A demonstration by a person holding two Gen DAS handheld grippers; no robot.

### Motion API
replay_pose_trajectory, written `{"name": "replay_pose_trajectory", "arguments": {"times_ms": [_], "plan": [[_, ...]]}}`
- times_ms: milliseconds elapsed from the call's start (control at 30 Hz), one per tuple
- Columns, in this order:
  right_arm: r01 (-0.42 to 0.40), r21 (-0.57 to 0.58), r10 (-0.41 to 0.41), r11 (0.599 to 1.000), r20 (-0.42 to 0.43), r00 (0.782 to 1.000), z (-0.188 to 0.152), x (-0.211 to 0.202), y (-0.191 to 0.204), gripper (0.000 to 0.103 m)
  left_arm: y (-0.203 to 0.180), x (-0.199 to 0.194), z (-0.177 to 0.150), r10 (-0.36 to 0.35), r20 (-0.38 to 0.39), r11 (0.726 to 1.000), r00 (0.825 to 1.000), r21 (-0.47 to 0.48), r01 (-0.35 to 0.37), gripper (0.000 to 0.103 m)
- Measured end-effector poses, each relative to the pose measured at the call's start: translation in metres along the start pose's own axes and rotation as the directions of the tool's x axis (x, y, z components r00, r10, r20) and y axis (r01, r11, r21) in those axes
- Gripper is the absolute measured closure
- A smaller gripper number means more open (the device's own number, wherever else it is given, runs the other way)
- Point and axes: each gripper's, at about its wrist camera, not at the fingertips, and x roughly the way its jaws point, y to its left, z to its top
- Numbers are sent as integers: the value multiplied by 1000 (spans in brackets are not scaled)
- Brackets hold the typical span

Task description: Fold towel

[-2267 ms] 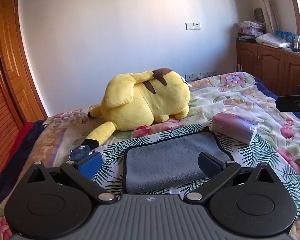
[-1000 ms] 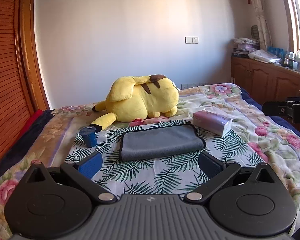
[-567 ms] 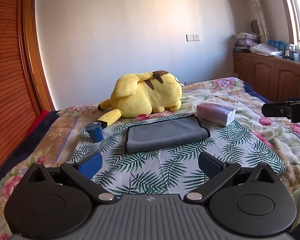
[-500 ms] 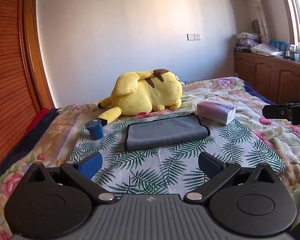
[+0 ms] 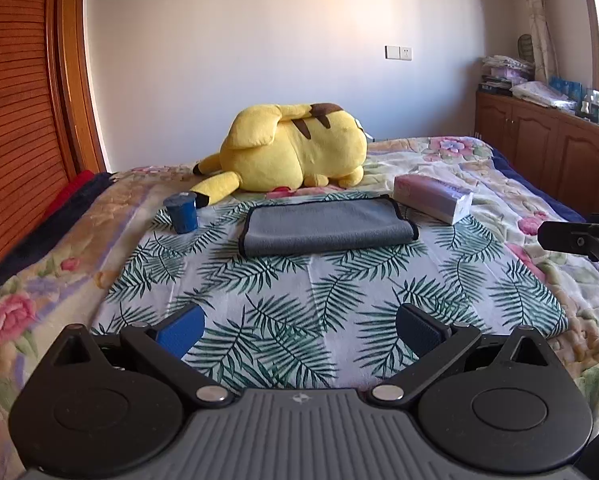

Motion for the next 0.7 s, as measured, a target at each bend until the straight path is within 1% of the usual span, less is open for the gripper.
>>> {"name": "replay_pose_trajectory", "arguments": {"times_ms": [200,333,500,700], "plan": [[1,-14,-1,1000,-11,1000,-8,1,4,0,-3,6,-9,2,-24,1000,1000,21,-2,0],[13,-22,-13,1000,-23,1000,-13,5,5,0,-2,7,-11,8,-22,1000,1000,13,-7,0],[22,-31,-23,999,-27,999,-15,7,7,0,2,4,-10,17,11,1000,1000,-6,-17,0],[31,-22,-31,999,-4,999,-15,4,5,0,5,-7,-7,34,72,999,997,-14,-33,0]]}}
